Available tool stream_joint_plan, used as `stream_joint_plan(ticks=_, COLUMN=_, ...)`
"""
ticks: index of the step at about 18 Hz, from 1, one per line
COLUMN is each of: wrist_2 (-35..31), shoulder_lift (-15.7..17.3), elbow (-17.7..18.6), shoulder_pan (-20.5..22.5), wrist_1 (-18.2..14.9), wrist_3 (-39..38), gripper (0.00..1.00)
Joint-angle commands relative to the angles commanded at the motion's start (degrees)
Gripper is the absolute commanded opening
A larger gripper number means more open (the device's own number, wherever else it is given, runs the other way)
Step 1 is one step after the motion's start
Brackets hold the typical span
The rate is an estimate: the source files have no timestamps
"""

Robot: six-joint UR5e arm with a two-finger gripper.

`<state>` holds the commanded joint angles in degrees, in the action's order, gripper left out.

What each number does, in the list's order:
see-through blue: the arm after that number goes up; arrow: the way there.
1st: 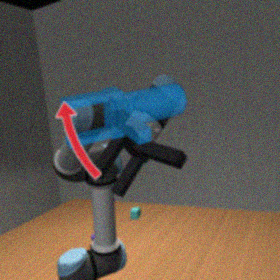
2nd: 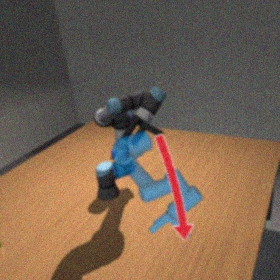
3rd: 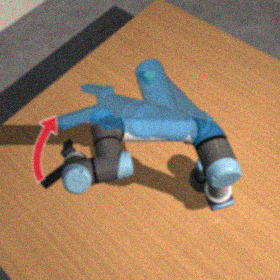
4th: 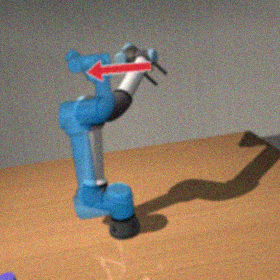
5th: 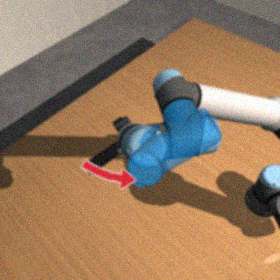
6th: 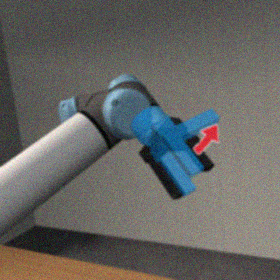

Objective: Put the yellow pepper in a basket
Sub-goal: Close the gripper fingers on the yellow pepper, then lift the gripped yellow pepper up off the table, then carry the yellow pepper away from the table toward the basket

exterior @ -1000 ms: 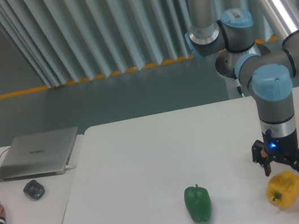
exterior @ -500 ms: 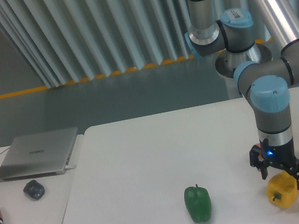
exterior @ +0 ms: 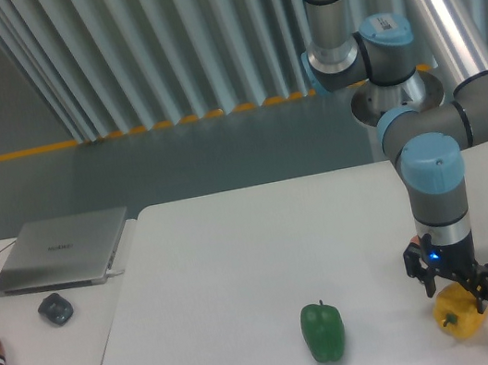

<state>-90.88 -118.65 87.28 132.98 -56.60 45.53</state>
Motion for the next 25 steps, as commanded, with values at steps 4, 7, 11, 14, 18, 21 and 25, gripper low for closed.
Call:
stream_joint_plan(ticks=4, wrist_2=0.09, shoulder_lift=1.32, elbow=-0.35, shoulder_pan=0.26, wrist_1=-1.05, wrist_3=1.75, gripper=0.36)
stream_joint_plan(ticks=7, wrist_2=0.18, shoulder_lift=2.37, elbow=-0.44, shoulder_pan=0.52, wrist_1=-2.28, wrist_3=4.83, gripper=0.32)
stream_joint_plan(ticks=11, wrist_2=0.09, shoulder_lift=5.18, elbow=-0.7, shoulder_pan=2.19, wrist_1=-5.62, wrist_3=14.55, gripper=0.3)
stream_joint_plan(ticks=14, wrist_2=0.35, shoulder_lift=7.38, elbow=-0.88, shoulder_pan=4.65, wrist_1=-5.89, wrist_3=23.18, gripper=0.3)
stream_joint_plan(ticks=18, wrist_2=0.35, shoulder_lift=8.61, elbow=-1.05, shoulder_pan=5.53, wrist_1=-6.85, wrist_3=27.94, gripper=0.3)
stream_joint_plan(ticks=21, wrist_2=0.09, shoulder_lift=9.49, elbow=-1.23, shoulder_pan=7.81, wrist_1=-9.04, wrist_3=35.38, gripper=0.3)
stream_joint_plan(ticks=25, wrist_2=-0.09, shoulder_lift=9.67, elbow=-2.19, shoulder_pan=12.12, wrist_1=-8.79, wrist_3=48.06, gripper=0.3)
